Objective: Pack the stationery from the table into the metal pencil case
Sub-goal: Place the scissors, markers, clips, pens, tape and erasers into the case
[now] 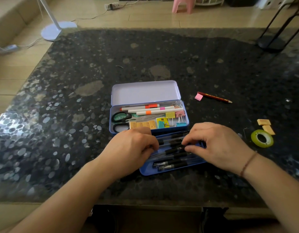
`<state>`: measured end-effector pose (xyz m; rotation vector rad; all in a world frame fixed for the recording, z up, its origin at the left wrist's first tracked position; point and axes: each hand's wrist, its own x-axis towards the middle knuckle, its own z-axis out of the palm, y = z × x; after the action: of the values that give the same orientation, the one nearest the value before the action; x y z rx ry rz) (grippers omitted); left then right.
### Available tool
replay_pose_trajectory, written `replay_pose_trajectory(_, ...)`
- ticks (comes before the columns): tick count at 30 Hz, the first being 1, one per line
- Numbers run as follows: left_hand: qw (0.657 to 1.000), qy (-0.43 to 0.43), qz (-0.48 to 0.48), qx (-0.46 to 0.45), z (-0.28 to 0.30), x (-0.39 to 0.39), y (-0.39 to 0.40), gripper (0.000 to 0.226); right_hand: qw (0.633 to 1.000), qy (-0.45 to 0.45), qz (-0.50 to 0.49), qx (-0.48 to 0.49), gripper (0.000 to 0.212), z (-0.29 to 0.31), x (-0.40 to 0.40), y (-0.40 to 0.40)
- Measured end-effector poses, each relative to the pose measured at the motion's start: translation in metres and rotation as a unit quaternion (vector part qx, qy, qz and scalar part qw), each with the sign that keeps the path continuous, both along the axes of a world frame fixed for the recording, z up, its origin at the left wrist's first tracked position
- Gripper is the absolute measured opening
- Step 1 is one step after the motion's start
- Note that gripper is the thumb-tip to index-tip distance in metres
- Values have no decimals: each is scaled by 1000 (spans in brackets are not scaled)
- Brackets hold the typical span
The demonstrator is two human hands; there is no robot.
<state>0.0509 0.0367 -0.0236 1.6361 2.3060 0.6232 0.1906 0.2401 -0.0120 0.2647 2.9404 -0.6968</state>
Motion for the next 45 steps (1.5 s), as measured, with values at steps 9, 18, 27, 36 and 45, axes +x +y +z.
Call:
replay_pose_trajectory(9,998,60,-1,-16,5,10,1,16,998,6,22,66,21,0,-6,-11)
replay_pose_trajectory(18,998,-23,58,-17,20,7,-3,8,984,102,-88,-113,26,15,1,7)
replay_pose_trajectory(27,858,-413,136,274,49,28,21,12,894,134,-64,-424,26,22,-1,-44)
replay_pose_trajectory(36,828,-489,96,256,35,34,23,18,920,186,-91,-332,16,14,-2,-37)
replay_pose_trajectory(45,941,-280,172,82,26,-9,-8,42,983,104,52,140,16,-3,-7,-13)
